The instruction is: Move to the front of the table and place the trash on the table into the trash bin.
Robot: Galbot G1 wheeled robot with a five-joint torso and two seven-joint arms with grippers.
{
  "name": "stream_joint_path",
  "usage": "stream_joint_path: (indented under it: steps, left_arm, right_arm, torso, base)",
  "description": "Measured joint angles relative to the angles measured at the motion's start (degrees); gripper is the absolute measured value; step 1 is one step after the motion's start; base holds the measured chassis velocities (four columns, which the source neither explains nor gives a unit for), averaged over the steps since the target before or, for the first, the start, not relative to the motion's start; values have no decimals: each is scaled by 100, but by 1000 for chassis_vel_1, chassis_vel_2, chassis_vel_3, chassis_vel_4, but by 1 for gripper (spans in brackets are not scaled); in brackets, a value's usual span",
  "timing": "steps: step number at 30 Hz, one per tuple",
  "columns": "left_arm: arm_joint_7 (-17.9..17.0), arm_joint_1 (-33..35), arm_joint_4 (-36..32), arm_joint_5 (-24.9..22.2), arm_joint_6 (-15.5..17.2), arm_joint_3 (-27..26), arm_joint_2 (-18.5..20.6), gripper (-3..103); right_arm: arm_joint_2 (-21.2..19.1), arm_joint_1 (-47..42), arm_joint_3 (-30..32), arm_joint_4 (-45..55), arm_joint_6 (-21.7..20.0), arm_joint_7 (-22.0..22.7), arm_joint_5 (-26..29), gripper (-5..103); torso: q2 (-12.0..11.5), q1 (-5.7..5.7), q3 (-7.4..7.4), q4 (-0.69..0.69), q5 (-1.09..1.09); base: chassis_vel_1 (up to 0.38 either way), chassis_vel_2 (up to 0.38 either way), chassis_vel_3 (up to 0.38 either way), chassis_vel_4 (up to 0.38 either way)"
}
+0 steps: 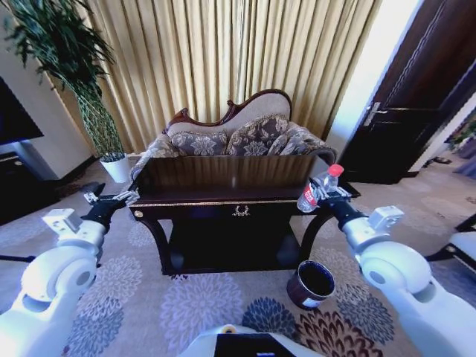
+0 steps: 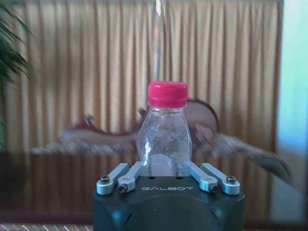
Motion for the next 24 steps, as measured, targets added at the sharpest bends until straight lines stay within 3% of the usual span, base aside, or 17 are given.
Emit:
stream_joint_path:
  steps: [6, 9, 24]
  left_arm:
    - [81, 19, 53, 51, -20, 4, -39, 100]
    - [145, 80, 69, 77, -37, -40, -69, 100]
    - [286, 207, -23, 145, -117, -116, -188, 100]
  right_arm:
    - [362, -52, -225, -735, 98, -47, -249, 21]
    - [699, -68, -382, -1529, 367, -269, -690, 21]
    - [1208, 951, -942, -4874, 1336, -595, -1769, 21]
  torso:
    - [-3, 4, 2, -2, 2]
    - [-2, 3, 1, -1, 0]
    - [-2, 2, 1, -2, 0]
  base:
    - [0, 0, 0, 0]
    - [0, 0, 0, 0]
    - [0, 0, 0, 0]
